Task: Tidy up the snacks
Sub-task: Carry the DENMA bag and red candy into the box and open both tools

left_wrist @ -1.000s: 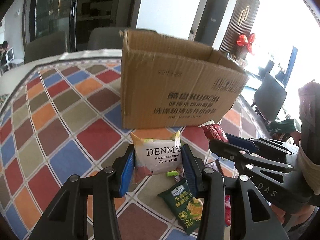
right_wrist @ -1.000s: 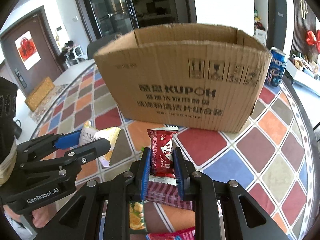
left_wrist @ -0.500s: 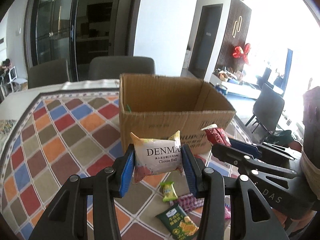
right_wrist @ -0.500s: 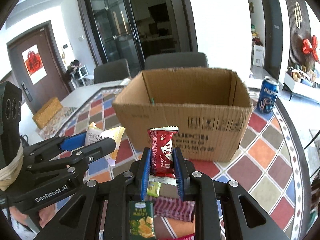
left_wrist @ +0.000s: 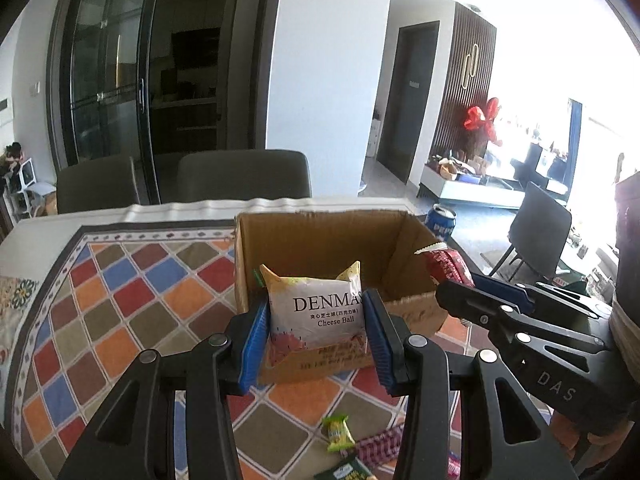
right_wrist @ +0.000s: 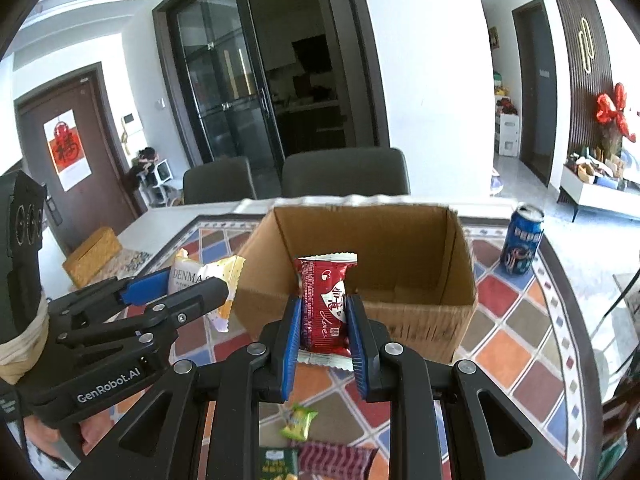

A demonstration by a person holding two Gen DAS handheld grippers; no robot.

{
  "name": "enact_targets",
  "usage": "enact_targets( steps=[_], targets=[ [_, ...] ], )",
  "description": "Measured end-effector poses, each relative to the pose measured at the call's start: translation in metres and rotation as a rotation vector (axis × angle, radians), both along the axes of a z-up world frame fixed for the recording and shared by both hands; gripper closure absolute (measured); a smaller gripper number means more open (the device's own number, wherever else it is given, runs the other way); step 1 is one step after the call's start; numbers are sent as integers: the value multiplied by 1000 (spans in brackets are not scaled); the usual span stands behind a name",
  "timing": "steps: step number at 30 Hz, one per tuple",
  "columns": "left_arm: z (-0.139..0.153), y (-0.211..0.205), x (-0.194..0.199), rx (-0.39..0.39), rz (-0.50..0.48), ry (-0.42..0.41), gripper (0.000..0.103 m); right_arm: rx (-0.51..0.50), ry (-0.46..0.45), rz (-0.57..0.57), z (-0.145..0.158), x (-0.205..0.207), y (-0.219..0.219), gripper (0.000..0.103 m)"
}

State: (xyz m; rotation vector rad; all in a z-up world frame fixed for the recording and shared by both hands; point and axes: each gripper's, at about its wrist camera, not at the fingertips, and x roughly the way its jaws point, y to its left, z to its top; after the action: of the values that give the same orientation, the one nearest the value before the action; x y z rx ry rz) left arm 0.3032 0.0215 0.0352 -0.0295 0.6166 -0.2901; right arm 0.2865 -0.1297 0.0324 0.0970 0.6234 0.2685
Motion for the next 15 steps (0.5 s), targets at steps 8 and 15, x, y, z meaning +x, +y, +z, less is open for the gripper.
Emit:
enact_targets(
  steps=[8,15],
  targets=[
    [7,-4,27,12,-1,-9,58,-11,-29,-16,13,21,-6,79],
    [2,-10,54,29,-2,11,58,-26,-16,-25,12,50,-12,79]
  ],
)
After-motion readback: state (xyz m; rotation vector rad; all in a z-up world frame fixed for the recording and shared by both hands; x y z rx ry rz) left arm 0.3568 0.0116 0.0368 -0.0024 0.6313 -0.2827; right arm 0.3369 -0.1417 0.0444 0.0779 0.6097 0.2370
